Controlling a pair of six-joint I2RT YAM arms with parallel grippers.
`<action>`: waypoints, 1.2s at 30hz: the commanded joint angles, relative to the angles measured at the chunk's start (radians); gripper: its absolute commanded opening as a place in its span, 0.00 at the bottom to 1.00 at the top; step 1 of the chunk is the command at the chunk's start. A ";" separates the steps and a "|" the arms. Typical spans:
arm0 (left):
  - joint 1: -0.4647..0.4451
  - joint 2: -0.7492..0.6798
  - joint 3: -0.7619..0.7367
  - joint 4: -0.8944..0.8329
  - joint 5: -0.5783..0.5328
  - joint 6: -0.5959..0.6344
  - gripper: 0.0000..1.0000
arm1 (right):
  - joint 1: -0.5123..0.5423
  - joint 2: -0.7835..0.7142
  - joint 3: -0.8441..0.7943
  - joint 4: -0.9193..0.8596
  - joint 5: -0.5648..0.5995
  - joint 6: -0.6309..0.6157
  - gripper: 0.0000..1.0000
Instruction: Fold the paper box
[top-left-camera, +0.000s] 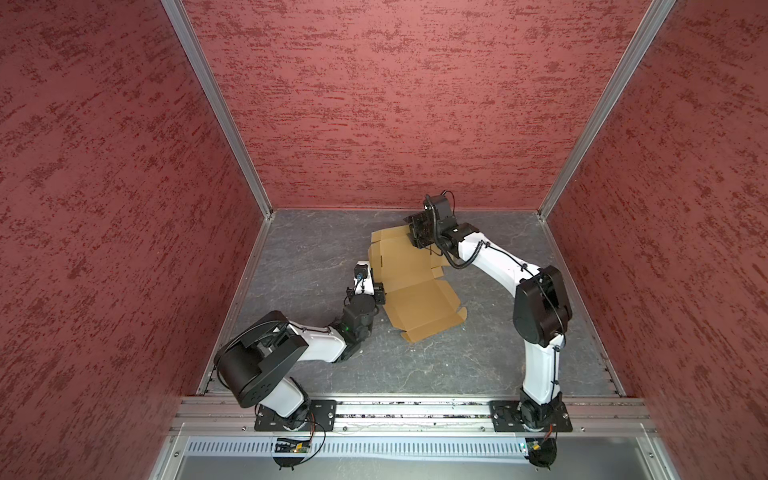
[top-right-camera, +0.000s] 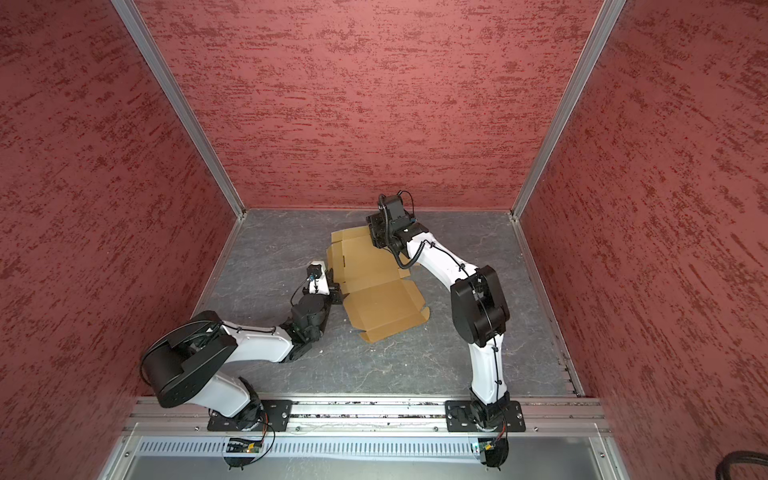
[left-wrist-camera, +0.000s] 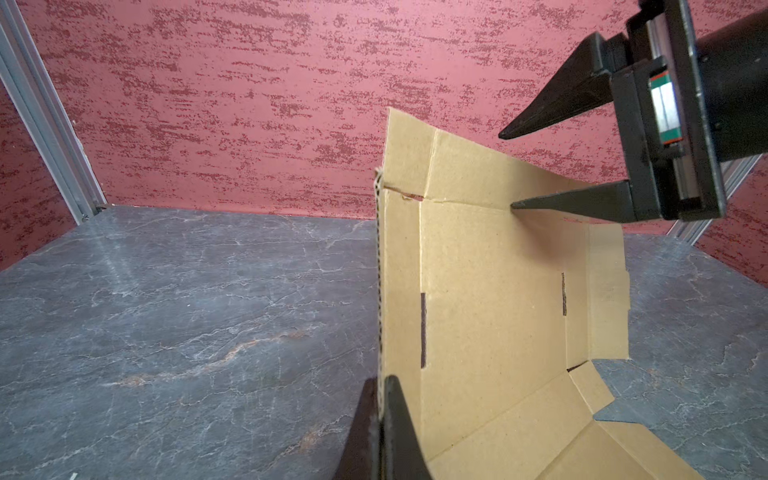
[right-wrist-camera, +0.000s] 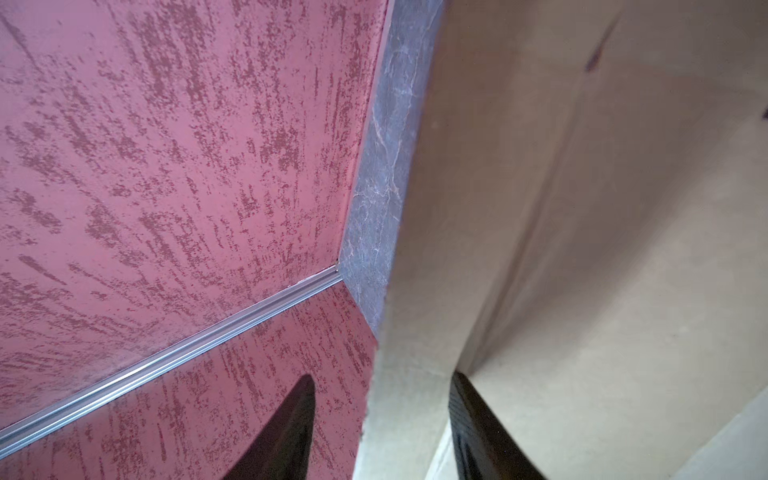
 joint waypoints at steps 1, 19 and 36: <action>-0.006 -0.014 -0.008 0.039 -0.014 0.016 0.00 | -0.006 0.029 0.030 -0.004 0.034 0.065 0.53; -0.007 0.002 0.016 0.066 -0.034 0.039 0.00 | -0.006 0.044 0.024 0.006 0.017 0.061 0.44; -0.008 0.016 0.030 0.039 -0.043 0.020 0.00 | -0.006 0.019 -0.025 0.065 0.017 0.057 0.24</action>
